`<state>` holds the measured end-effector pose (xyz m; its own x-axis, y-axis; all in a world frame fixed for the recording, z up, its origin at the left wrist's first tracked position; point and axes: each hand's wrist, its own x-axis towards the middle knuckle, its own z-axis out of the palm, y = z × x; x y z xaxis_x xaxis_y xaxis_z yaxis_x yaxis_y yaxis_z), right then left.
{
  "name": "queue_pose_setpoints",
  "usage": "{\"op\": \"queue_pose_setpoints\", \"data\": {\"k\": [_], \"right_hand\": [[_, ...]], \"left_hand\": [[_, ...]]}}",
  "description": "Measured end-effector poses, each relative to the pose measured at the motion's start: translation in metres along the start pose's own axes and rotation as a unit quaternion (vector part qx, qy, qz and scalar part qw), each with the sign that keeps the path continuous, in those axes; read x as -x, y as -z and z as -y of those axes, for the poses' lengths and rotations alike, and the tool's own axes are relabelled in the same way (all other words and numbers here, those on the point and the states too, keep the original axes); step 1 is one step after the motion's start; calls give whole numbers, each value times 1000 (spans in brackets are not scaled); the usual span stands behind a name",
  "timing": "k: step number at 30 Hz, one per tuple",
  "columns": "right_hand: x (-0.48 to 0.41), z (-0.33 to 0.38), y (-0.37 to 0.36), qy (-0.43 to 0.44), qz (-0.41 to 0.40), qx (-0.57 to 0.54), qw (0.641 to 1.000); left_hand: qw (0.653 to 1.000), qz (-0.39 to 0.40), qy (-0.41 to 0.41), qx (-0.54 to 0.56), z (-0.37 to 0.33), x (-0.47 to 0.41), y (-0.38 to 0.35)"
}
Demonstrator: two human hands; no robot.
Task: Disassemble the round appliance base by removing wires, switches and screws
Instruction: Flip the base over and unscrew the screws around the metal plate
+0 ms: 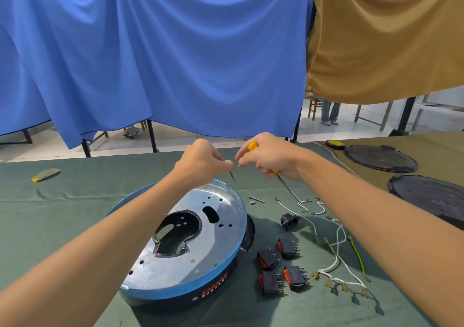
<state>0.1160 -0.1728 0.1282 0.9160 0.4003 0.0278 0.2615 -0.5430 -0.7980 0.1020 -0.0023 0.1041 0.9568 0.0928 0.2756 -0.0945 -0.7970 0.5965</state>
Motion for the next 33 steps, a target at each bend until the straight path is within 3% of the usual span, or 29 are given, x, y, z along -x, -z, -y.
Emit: {"op": "queue_pose_setpoints", "data": {"k": [3,13,18,24,28,33], "right_hand": [[5,-2,-6,5,52,0,999],[-2,-15,-27,-25,3,-2,1000],[-8,-30,-28,-30,-40,156,986],[-15,-59,-50,-53,-19,256,965],[-17,-67,-64,-44,-25,300,953],[-17,-69,-65,-53,-23,305,951]], "left_hand": [[998,9,13,57,2,1,-3],[991,24,39,127,27,3,-24],[998,-2,-7,-62,44,4,-23],[956,12,-115,-270,65,8,-19],[956,45,-110,-267,65,6,-18],[955,17,-127,-268,69,4,-20]]}}
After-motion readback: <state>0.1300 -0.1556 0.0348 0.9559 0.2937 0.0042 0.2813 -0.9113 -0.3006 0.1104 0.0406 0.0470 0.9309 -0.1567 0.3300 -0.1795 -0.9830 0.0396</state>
